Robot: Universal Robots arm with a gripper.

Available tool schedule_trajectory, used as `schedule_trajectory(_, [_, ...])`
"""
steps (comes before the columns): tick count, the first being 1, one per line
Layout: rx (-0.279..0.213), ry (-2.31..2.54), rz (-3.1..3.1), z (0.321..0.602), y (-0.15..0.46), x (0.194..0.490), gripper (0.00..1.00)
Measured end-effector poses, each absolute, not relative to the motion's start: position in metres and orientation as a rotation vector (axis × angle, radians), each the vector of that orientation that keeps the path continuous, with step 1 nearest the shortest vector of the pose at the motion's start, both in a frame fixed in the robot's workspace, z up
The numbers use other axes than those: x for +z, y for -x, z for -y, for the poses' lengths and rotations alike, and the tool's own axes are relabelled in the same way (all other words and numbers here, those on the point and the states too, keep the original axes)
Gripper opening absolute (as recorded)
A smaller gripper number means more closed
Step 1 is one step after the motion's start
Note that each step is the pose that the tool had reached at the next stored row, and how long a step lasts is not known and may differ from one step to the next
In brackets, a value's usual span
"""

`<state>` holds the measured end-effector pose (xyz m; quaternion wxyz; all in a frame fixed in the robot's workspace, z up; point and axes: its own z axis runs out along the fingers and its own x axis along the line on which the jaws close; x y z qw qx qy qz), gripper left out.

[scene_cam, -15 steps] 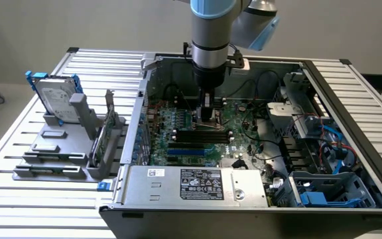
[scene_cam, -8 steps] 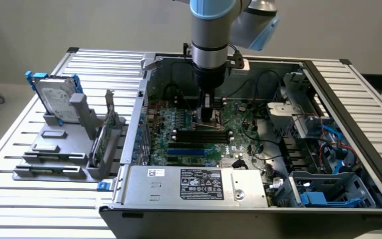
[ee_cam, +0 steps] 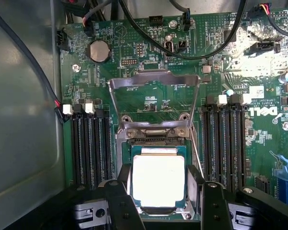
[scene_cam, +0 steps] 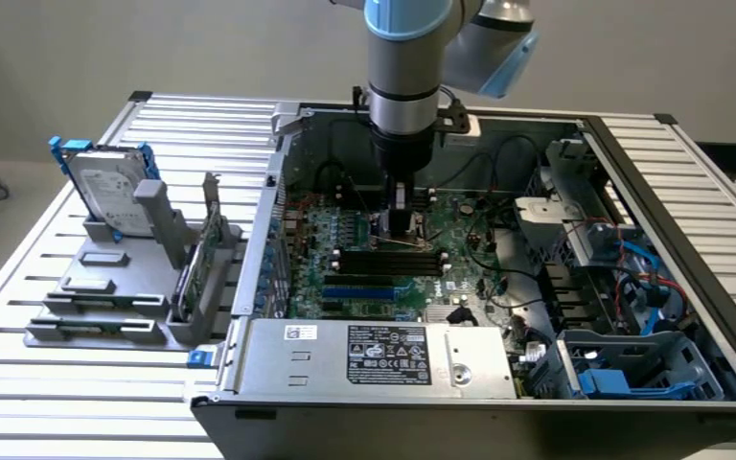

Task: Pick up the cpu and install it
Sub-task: 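Place the cpu into insertion slot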

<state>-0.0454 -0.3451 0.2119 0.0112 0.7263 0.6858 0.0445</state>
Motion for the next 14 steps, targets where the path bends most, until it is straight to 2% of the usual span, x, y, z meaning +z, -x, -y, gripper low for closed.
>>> schedule_trajectory(14, [0.145,-2.24,-2.149,0.3451,0.0464,0.205,0.55])
